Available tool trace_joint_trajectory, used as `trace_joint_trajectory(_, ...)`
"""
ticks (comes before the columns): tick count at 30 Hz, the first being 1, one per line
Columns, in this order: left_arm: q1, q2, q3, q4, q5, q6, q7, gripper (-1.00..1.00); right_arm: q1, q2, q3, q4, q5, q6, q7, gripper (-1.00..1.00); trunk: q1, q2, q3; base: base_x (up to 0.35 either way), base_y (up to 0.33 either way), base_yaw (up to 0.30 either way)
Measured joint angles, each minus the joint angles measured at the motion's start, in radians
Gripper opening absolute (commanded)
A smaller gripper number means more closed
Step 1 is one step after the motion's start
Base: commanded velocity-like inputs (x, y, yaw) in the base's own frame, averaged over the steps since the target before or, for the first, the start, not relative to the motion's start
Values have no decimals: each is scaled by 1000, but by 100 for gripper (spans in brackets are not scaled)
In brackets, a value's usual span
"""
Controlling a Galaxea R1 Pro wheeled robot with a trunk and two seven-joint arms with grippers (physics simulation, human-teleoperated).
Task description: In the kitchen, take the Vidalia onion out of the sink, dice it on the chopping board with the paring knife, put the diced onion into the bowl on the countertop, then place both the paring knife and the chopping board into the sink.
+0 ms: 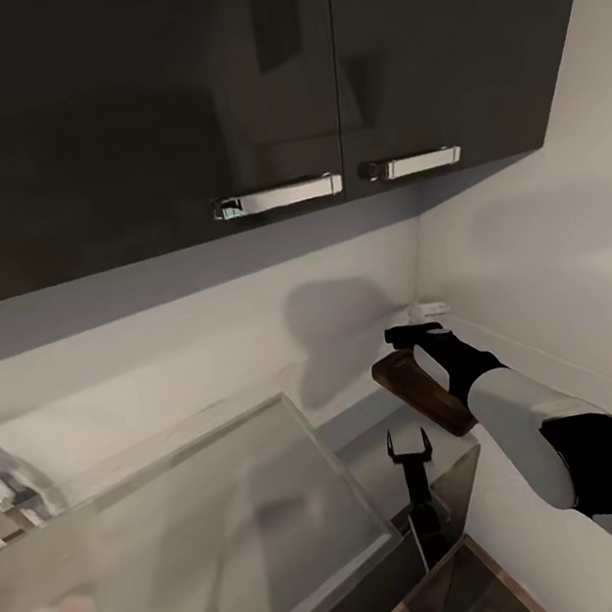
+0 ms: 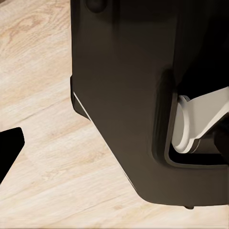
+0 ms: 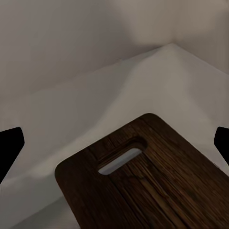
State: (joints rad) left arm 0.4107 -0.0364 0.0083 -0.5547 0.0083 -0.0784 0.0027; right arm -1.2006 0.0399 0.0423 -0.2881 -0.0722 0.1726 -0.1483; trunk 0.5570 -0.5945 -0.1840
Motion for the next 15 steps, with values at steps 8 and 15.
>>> trace_joint_trajectory(8,0,0,0,0,1,0,0,100,0,0,0,-3,0,0,-1,100,0,0,-13,0,0,0)
trace_joint_trajectory(15,0,-1,0,-1,1,0,0,100,0,-6,-1,-3,0,0,-1,100,0,0,-25,0,0,0)
